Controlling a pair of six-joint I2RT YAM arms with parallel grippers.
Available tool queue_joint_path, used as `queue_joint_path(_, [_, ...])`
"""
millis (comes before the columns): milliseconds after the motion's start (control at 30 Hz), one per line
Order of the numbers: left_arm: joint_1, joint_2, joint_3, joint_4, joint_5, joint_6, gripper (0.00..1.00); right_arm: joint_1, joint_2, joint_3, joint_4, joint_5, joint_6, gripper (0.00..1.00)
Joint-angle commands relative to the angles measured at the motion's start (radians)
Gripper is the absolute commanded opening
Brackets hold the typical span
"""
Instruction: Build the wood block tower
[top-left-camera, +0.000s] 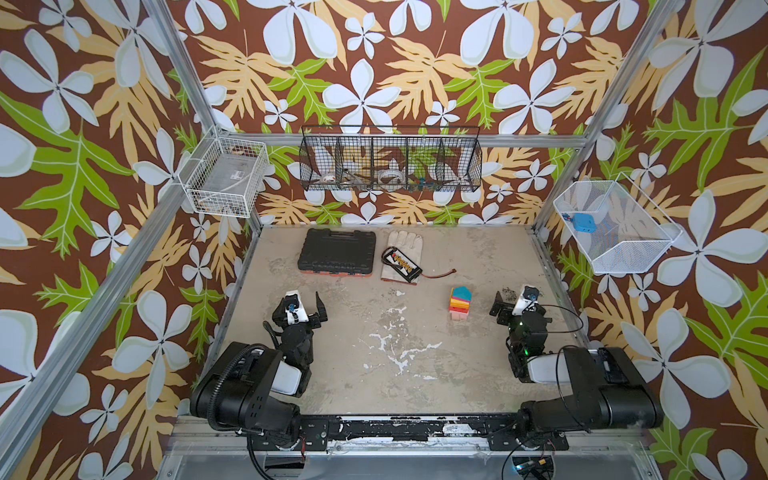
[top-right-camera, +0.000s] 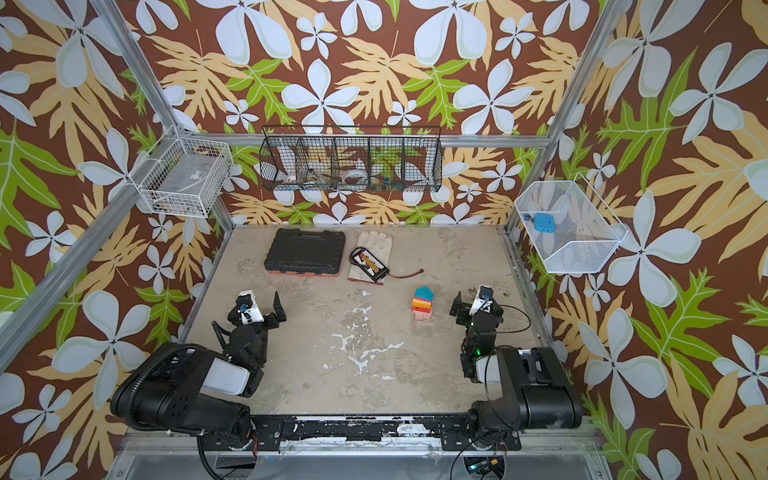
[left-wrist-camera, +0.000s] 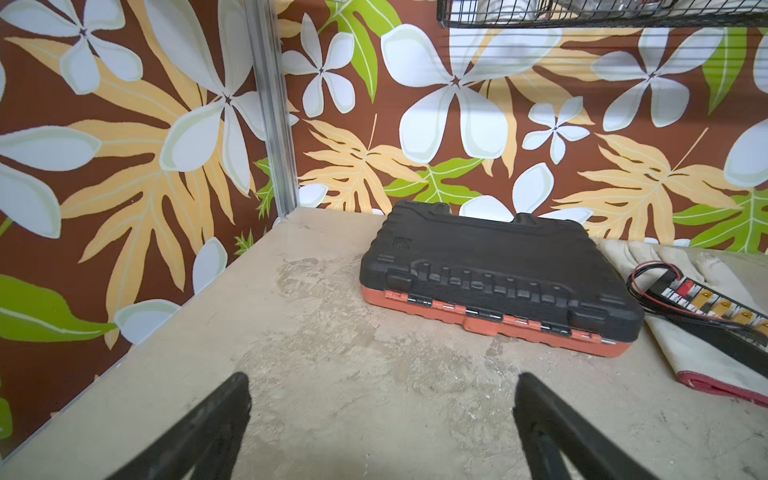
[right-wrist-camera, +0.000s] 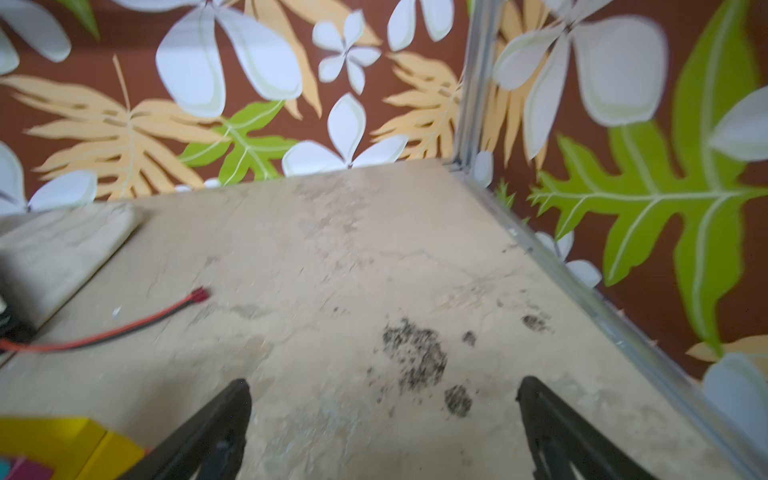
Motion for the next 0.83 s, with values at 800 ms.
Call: queue_joint_path(800, [0.038, -0.007, 0.045, -0.067, 0.073, -0.011, 1.00, 0.038, -0.005, 0.038, 0.036, 0.039, -0.048, 1.00])
